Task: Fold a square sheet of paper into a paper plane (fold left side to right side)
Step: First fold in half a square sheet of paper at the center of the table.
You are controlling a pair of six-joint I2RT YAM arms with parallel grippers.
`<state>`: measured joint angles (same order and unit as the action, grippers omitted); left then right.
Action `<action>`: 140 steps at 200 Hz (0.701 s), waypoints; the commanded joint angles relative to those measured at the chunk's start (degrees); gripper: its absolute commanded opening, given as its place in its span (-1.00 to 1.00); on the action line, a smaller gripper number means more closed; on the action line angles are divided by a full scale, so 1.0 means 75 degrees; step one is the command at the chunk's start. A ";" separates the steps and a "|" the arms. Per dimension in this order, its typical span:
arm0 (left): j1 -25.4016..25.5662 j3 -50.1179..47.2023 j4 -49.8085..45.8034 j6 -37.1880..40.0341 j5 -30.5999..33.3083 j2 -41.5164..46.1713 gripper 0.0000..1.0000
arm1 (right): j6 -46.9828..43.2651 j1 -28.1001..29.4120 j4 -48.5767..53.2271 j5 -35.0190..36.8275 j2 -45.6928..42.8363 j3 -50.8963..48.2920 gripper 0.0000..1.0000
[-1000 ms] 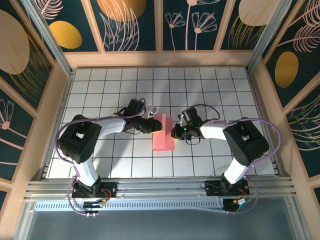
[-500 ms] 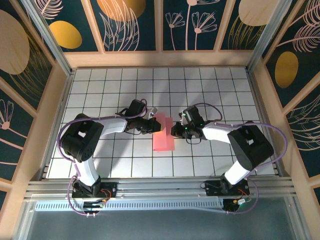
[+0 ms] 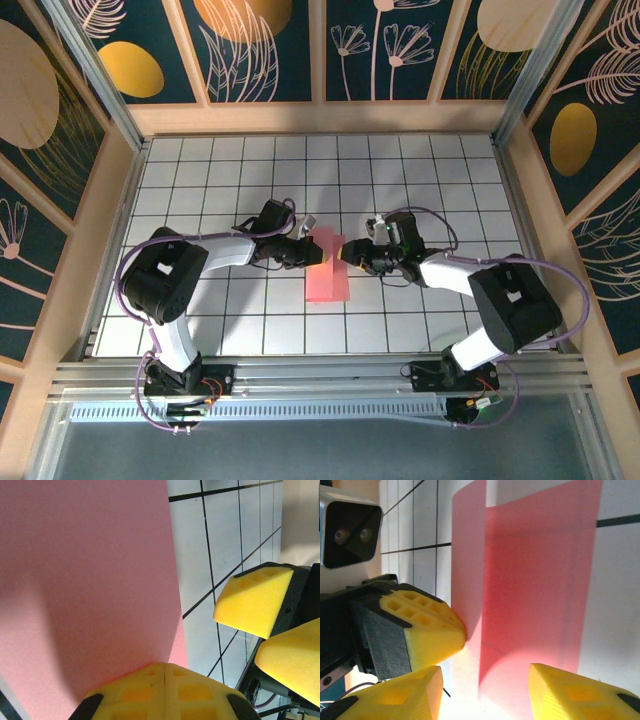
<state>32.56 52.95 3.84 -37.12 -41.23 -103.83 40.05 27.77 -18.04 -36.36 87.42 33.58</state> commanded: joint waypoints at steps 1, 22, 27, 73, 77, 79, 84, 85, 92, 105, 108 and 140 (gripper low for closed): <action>0.0042 0.0126 -0.0006 0.0075 0.0060 -0.0100 -1.00 | 0.0232 0.0116 -0.0747 -0.0402 0.0361 -0.0028 -0.01; 0.0048 0.0118 0.0004 0.0078 0.0059 -0.0078 -1.00 | 0.0293 0.0227 -0.0978 -0.0460 0.0637 0.0069 -0.02; 0.0052 0.0123 0.0004 0.0080 0.0055 -0.0073 -1.00 | 0.0310 0.0254 -0.1023 -0.0472 0.0696 0.0086 -0.03; 0.0063 0.0120 0.0037 0.0063 0.0060 -0.0077 -1.00 | 0.0482 0.0399 -0.1432 -0.0574 0.1093 0.0198 -0.19; 0.0065 0.0124 0.0039 0.0060 0.0051 -0.0072 -1.00 | 0.0502 0.0410 -0.1462 -0.0586 0.1112 0.0198 -0.21; 0.0065 0.0124 0.0033 0.0062 0.0049 -0.0073 -1.00 | 0.0503 0.0416 -0.1485 -0.0598 0.1128 0.0207 -0.22; 0.0057 0.0123 0.0039 0.0061 0.0058 -0.0077 -1.00 | 0.0527 0.0433 -0.1524 -0.0610 0.1162 0.0218 -0.24; 0.0061 0.0118 0.0039 0.0062 0.0059 -0.0083 -1.00 | 0.0529 0.0434 -0.1528 -0.0612 0.1169 0.0220 -0.24; 0.0061 0.0124 0.0039 0.0063 0.0057 -0.0089 -1.00 | 0.0548 0.0434 -0.1575 -0.0633 0.1202 0.0232 -0.27; 0.0065 0.0112 0.0039 0.0062 0.0049 -0.0078 -1.00 | 0.0586 0.0434 -0.1624 -0.0648 0.1246 0.0257 -0.32; 0.0064 0.0112 0.0039 0.0063 0.0063 -0.0088 -1.00 | 0.0579 0.0434 -0.1634 -0.0648 0.1257 0.0267 -0.34; 0.0065 0.0106 0.0028 0.0060 0.0090 -0.0054 -1.00 | 0.0590 0.0434 -0.1609 -0.0616 0.1265 0.0303 -0.65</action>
<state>32.64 52.95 3.84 -37.12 -41.06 -103.83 43.97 30.55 -28.21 -40.34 96.18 34.41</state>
